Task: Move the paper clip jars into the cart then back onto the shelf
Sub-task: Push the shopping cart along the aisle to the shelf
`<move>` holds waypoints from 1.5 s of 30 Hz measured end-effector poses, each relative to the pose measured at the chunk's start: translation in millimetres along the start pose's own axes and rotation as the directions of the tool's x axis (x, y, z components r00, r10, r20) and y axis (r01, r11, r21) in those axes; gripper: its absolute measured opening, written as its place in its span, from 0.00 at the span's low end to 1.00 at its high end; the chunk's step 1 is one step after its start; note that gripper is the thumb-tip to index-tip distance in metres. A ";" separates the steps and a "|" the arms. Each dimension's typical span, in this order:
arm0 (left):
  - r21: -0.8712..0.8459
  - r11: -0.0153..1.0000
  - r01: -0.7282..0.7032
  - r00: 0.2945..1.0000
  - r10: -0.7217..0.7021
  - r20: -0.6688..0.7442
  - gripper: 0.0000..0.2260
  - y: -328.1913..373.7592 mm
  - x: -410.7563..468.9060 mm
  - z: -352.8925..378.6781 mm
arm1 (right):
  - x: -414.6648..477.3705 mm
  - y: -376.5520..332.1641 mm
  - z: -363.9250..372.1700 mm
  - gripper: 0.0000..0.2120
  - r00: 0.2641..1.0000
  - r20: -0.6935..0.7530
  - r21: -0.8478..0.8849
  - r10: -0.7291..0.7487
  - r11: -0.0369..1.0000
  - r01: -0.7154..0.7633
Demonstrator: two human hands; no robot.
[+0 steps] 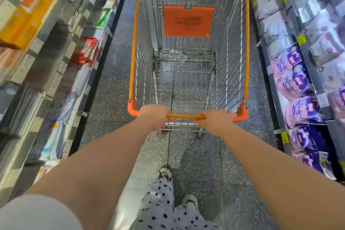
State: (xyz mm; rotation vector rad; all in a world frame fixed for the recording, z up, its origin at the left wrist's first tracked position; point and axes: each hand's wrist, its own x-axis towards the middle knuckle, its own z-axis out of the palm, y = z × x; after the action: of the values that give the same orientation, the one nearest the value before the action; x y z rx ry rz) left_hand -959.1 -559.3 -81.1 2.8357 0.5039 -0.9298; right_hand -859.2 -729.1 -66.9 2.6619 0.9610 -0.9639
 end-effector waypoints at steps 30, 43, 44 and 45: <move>-0.063 0.996 -0.067 0.986 0.056 -0.155 0.21 6.6 -66.8 0.7 | -64.6 -11.6 5.7 0.22 0.996 -0.064 0.195 -0.063 0.978 0.075; 0.048 0.996 -0.073 0.809 0.087 -0.582 0.13 2.3 -188.8 -130.9 | -161.4 -56.7 -138.5 0.13 0.711 -0.511 -0.026 -0.483 0.836 0.549; 0.025 0.998 -0.065 0.782 0.066 -0.620 0.12 -2.1 -200.5 -137.3 | -167.1 -62.6 -151.0 0.13 0.675 -0.526 -0.056 -0.517 0.813 0.580; -0.002 0.998 -0.063 0.743 0.045 -0.668 0.12 -8.3 -212.1 -143.2 | -172.7 -69.4 -163.2 0.13 0.636 -0.543 -0.078 -0.547 0.788 0.611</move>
State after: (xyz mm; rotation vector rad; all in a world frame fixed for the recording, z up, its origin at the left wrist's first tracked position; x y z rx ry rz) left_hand -1043.0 -580.0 160.0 3.0718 0.4743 0.1611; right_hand -918.4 -709.0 172.6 2.8145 2.0484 -0.2963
